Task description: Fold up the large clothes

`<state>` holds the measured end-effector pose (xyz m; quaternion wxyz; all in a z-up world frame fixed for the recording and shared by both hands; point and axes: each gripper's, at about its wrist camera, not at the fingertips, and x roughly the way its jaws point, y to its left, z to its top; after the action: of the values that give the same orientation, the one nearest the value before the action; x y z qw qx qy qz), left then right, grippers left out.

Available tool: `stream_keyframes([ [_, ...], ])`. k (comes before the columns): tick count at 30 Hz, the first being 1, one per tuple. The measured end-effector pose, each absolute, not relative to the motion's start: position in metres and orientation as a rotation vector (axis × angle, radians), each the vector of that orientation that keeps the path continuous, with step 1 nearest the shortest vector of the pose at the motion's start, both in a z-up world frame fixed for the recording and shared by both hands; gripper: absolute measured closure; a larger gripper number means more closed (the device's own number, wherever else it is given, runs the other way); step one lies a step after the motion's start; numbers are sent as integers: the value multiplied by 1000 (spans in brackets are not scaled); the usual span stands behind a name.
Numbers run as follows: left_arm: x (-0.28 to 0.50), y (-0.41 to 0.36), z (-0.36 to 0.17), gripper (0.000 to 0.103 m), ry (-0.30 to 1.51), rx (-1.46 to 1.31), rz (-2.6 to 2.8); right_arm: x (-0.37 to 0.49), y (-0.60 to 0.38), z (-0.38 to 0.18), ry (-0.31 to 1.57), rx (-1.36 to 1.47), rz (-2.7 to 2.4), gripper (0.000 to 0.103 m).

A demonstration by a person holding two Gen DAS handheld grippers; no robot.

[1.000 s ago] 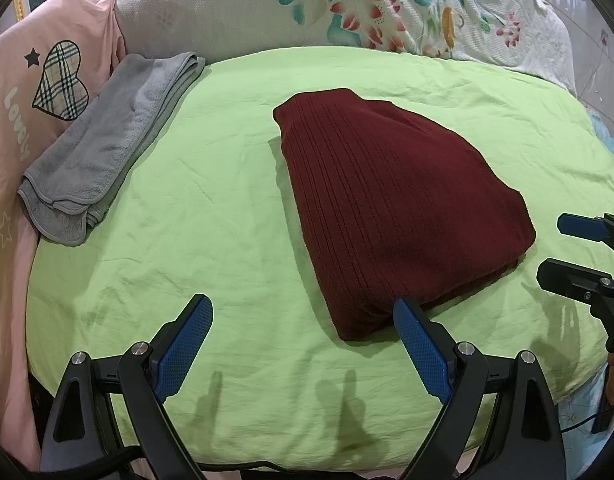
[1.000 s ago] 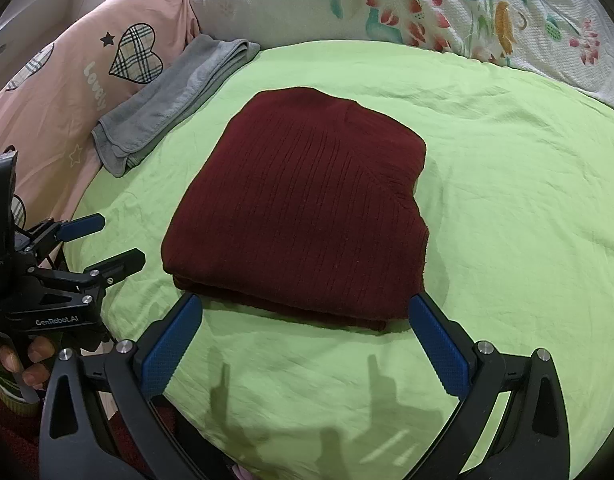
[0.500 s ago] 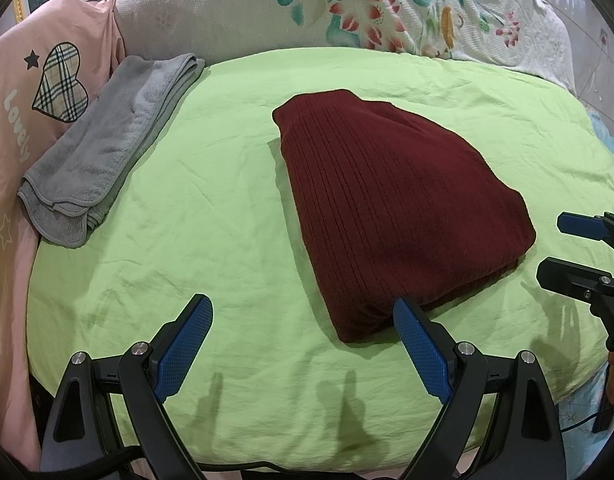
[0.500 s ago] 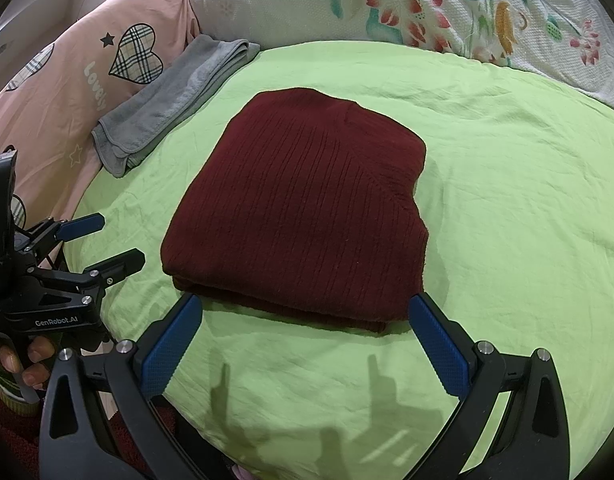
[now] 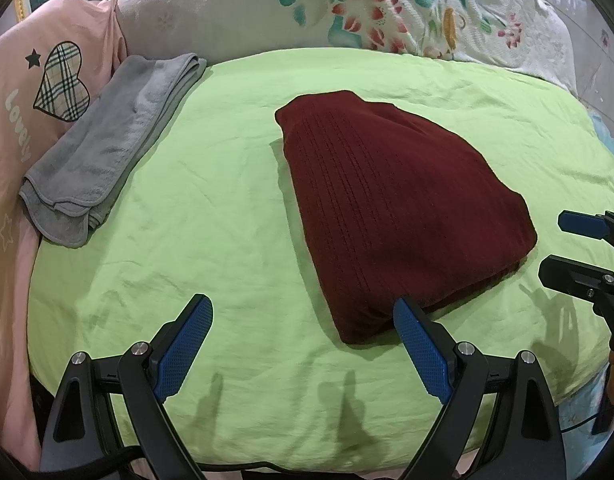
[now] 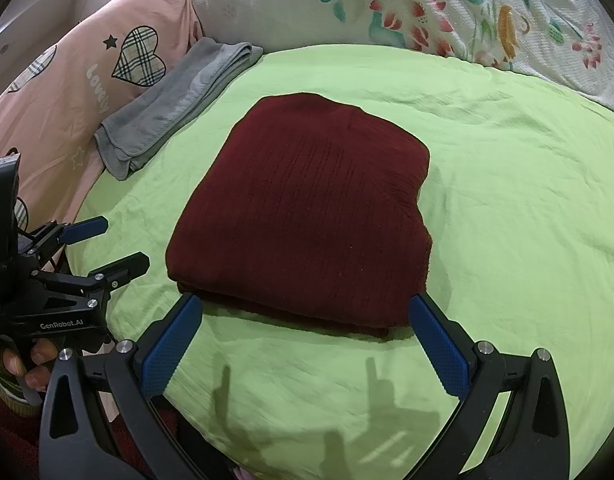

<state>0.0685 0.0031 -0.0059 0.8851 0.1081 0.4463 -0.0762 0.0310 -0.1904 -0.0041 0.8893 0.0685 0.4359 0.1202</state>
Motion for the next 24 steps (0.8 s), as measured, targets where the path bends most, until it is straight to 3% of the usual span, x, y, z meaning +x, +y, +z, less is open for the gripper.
stream_keyframes([
  [24,74,3,-3,10,896,238,-151,42,-194,-2,899,165,249,0],
])
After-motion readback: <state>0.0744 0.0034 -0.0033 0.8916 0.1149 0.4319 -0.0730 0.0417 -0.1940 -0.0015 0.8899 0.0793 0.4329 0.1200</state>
